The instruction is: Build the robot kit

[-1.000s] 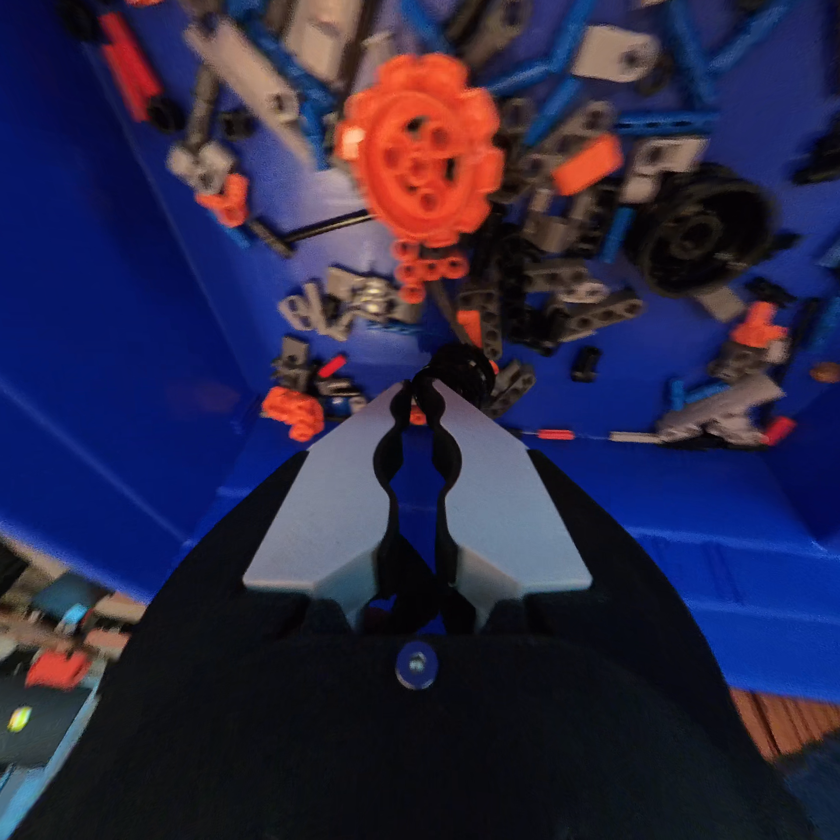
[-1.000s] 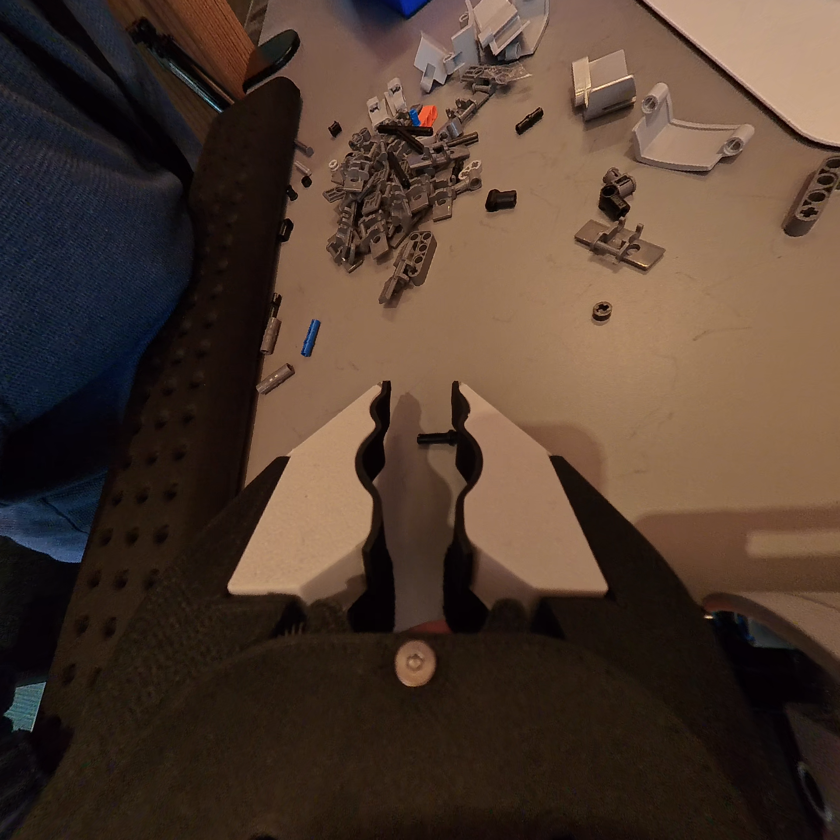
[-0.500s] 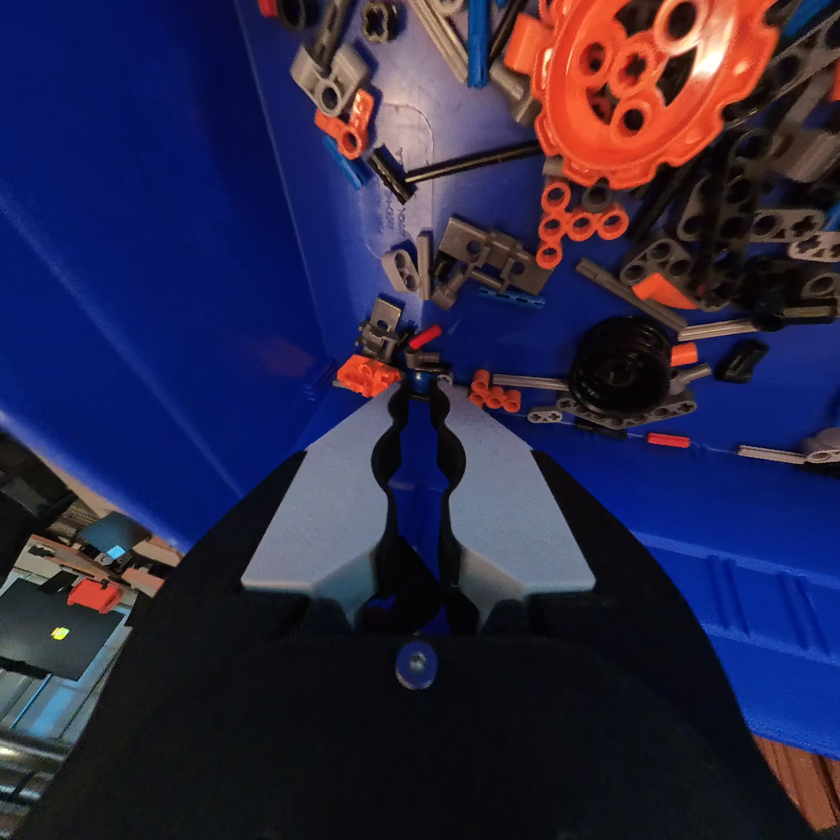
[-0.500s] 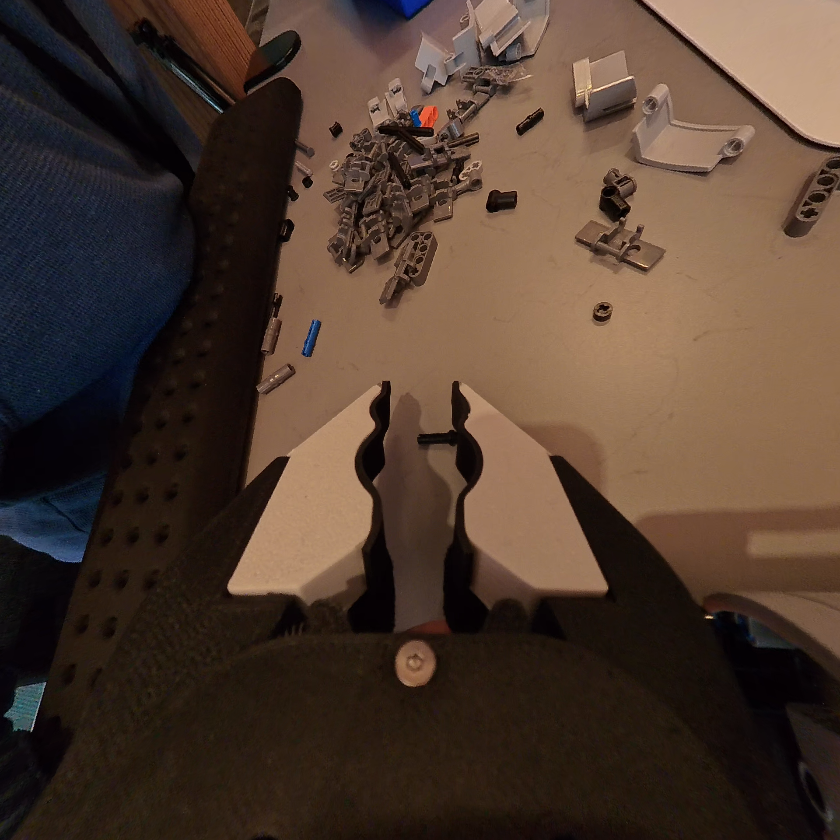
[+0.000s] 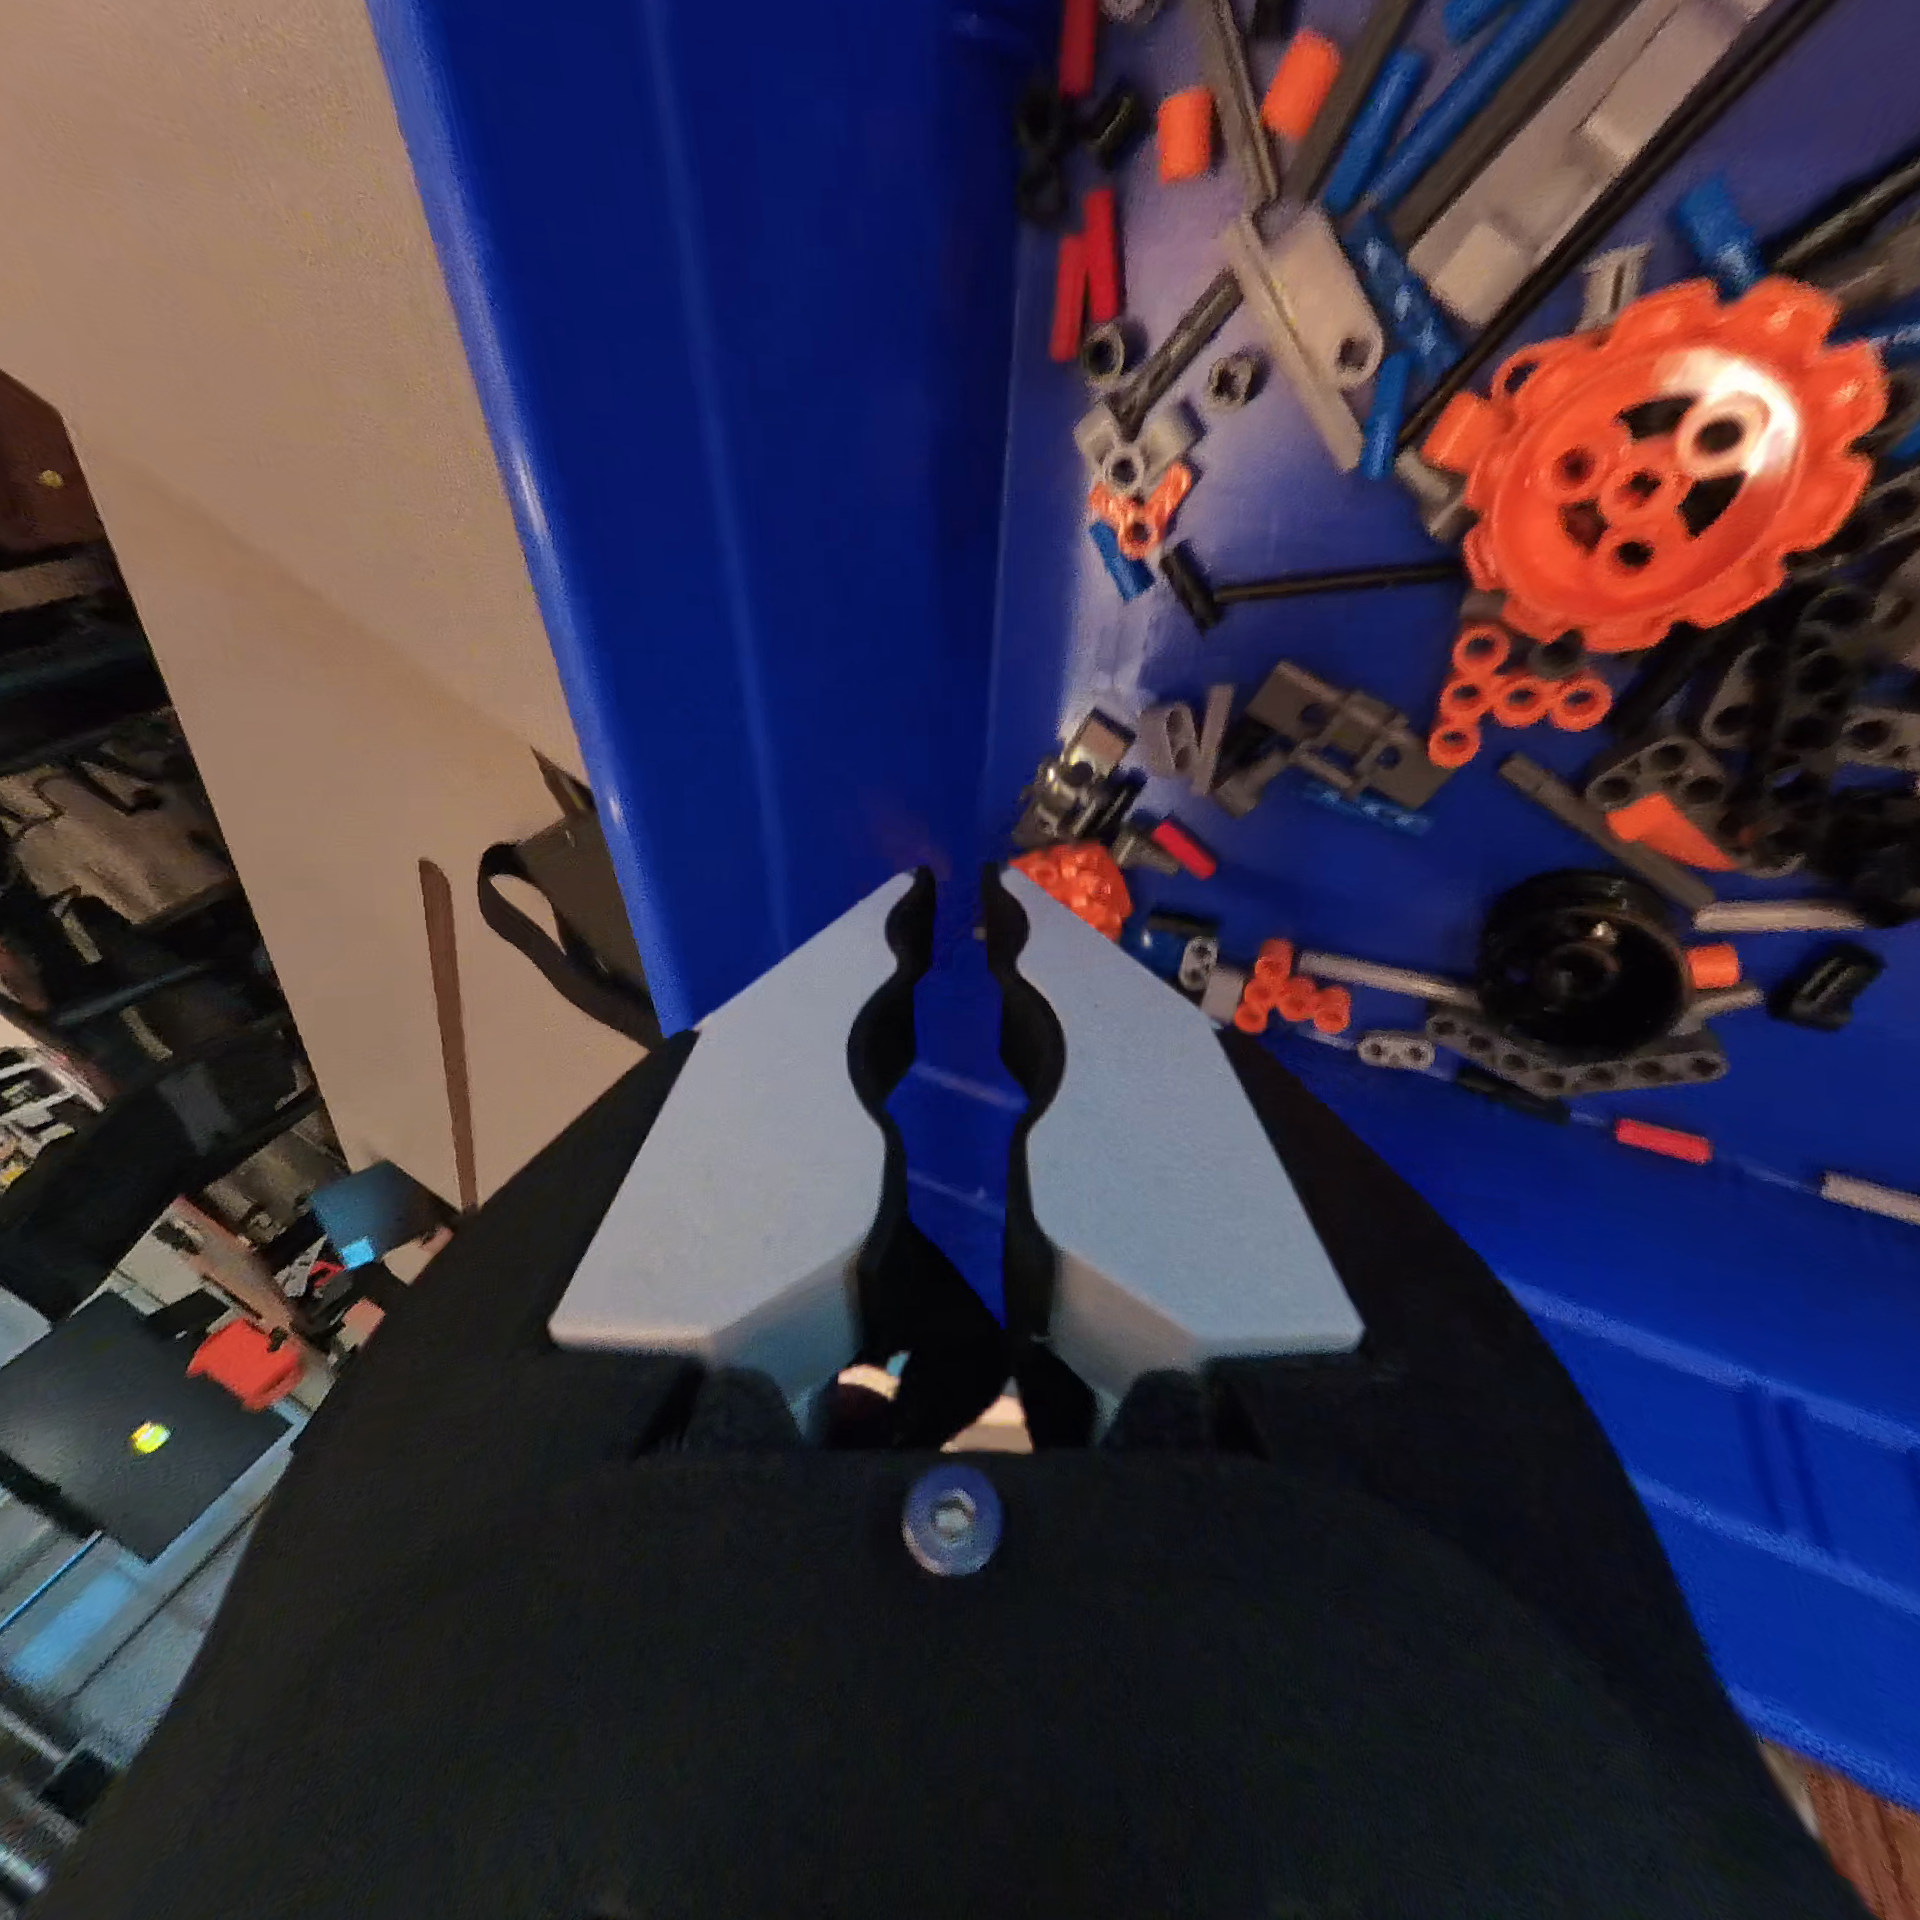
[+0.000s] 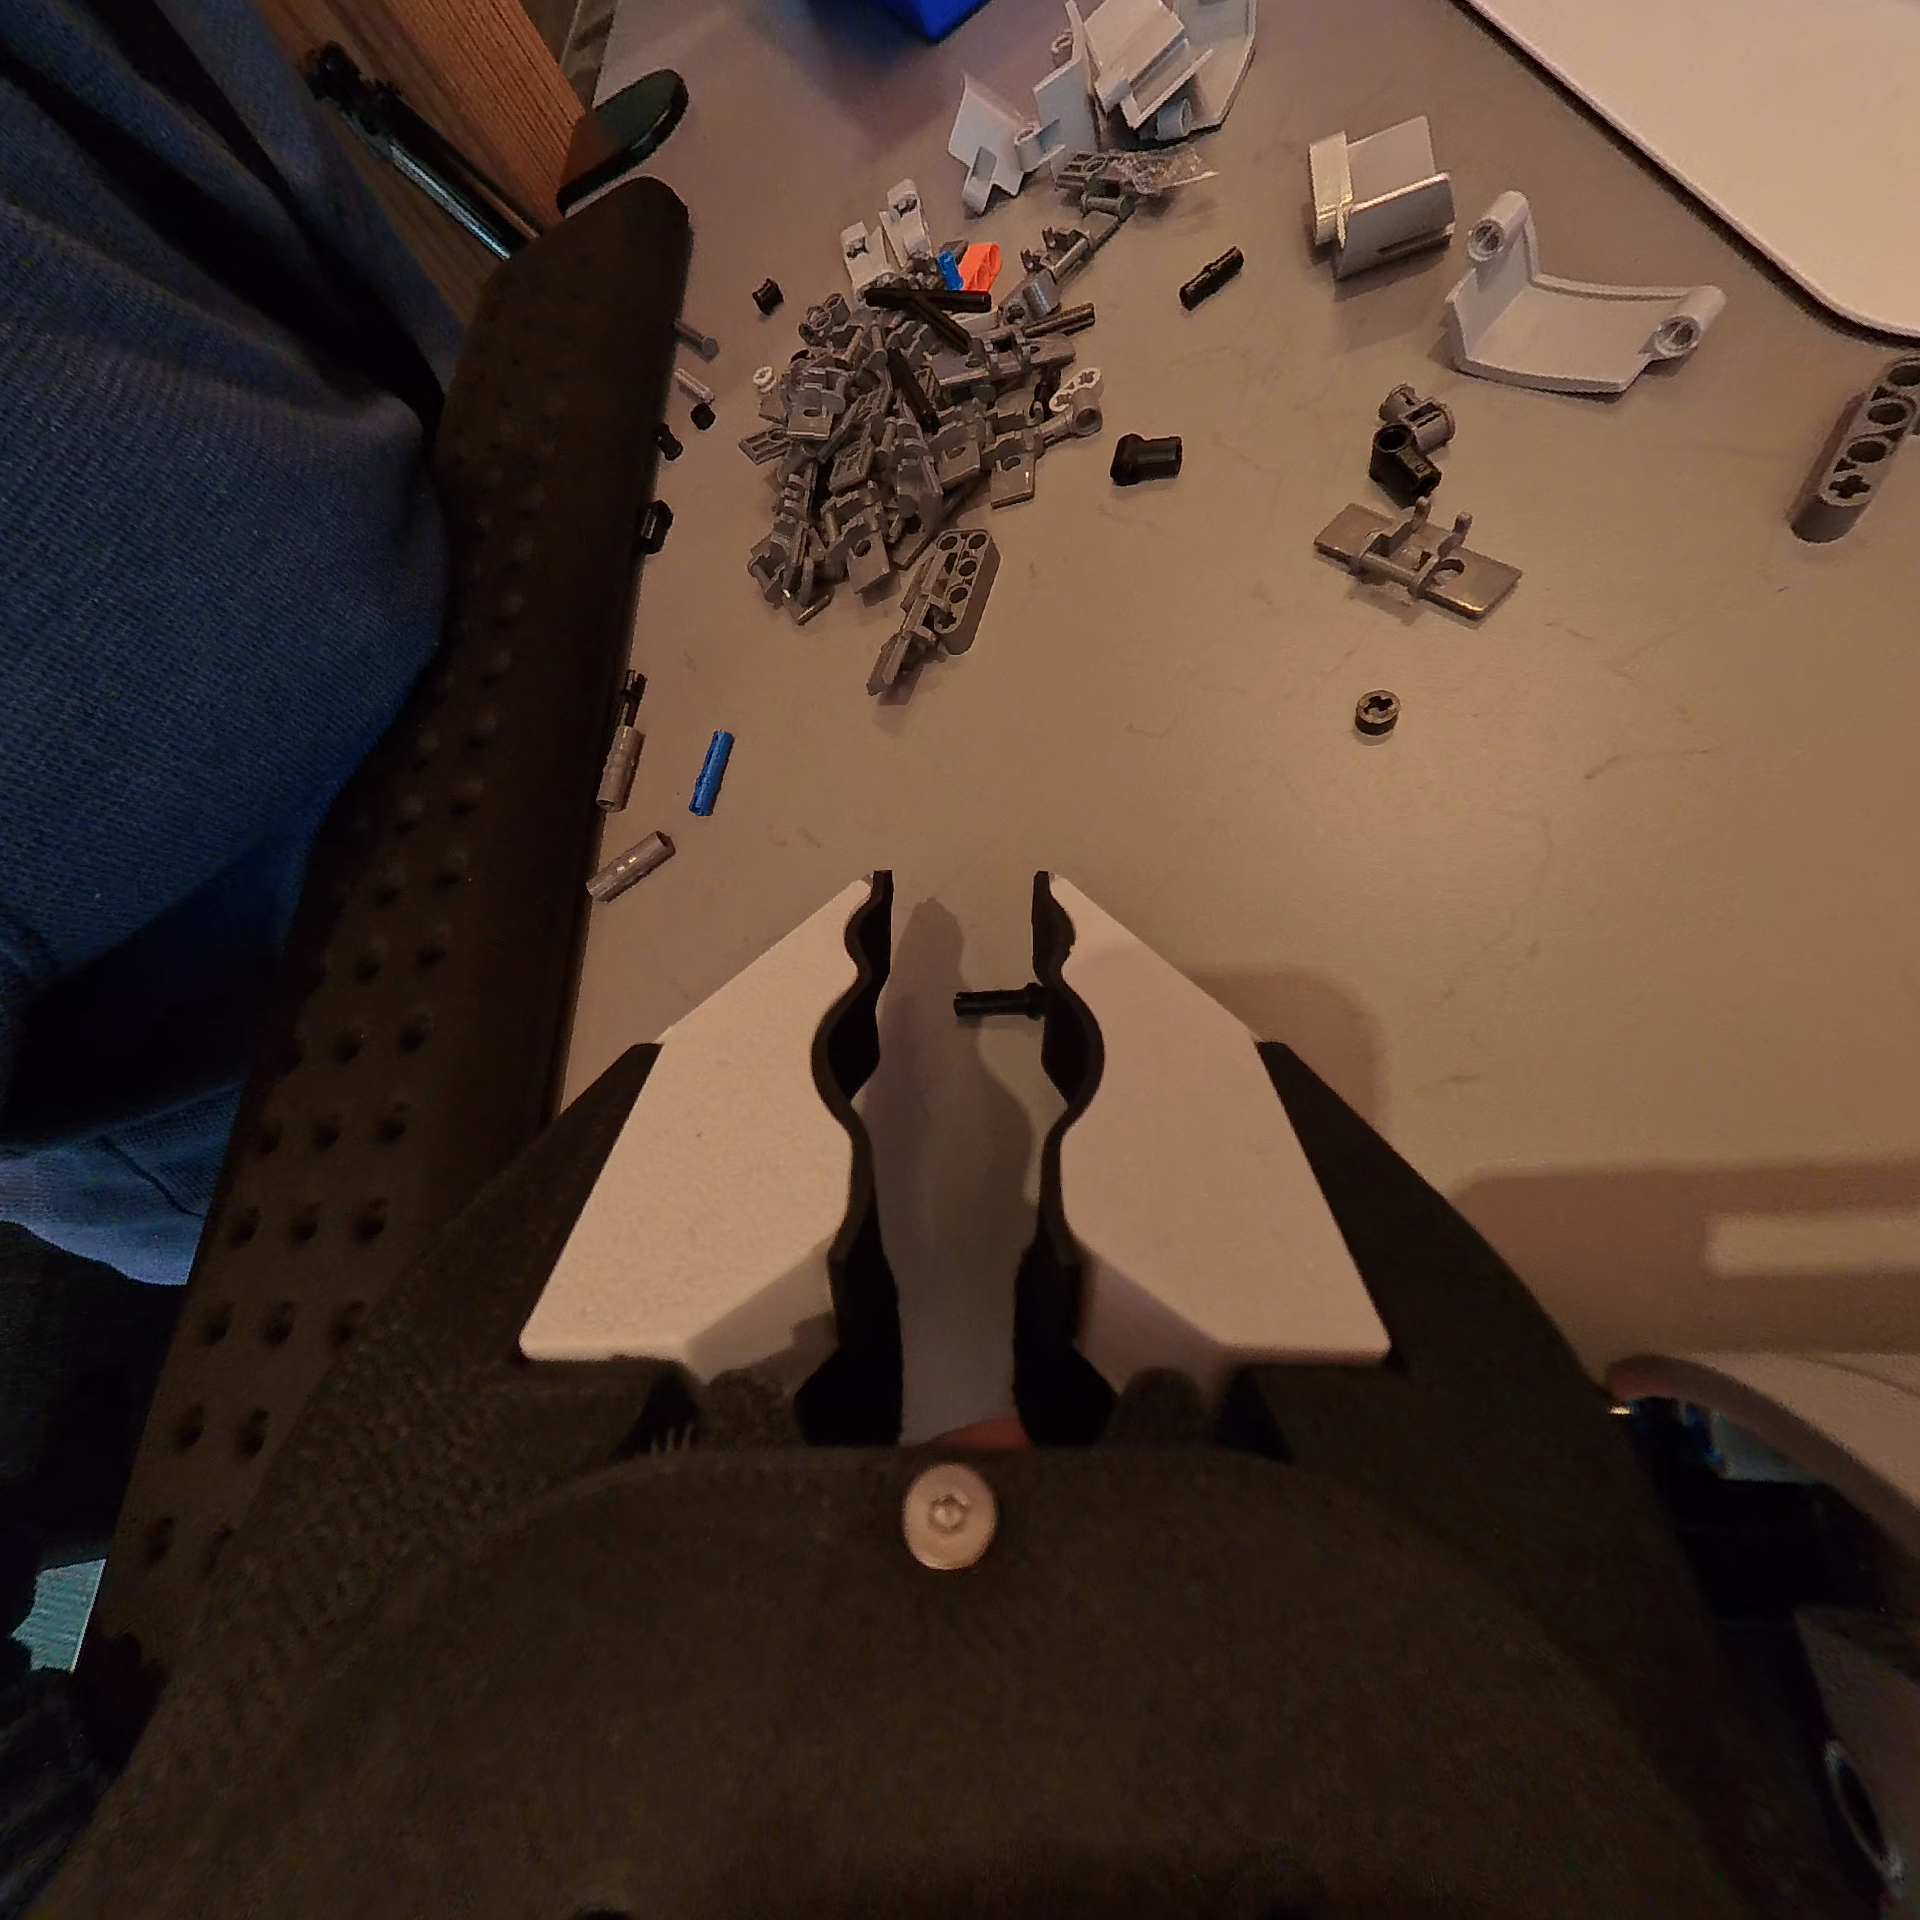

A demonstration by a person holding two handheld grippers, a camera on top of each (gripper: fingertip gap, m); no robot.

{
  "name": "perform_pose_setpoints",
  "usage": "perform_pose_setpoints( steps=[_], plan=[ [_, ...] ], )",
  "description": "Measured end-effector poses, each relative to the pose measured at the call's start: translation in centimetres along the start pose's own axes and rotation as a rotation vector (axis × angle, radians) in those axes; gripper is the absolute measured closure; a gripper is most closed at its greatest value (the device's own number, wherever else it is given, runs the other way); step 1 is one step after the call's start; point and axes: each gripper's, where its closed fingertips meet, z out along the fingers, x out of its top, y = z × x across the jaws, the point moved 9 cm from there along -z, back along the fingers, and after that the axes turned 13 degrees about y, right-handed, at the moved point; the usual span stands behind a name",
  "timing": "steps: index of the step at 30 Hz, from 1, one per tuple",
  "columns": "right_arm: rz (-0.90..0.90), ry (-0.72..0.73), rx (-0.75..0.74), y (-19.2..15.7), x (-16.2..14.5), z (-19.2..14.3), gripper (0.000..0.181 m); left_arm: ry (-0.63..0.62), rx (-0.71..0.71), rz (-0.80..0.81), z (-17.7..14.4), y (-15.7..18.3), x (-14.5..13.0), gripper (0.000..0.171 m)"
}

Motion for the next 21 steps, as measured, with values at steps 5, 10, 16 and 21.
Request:
perform_pose_setpoints(
  steps=[5,10,16,21],
  plan=[
    [-0.002,-0.001,0.001,0.0,0.0,0.0,0.156,-0.079,-0.063,-0.017,0.4,0.6,-1.5,0.152],
    [-0.003,-0.003,0.0,0.0,0.0,0.0,0.156,-0.179,-0.086,-0.001,2.1,1.2,-2.1,0.154],
    [0.0,-0.001,0.001,0.0,0.0,0.0,0.156,-0.162,-0.147,0.035,3.4,2.3,-0.8,0.166],
    [0.0,0.0,0.001,0.0,0.0,0.0,0.156,-0.072,-0.065,0.048,1.5,1.7,0.7,0.156]
  ],
)
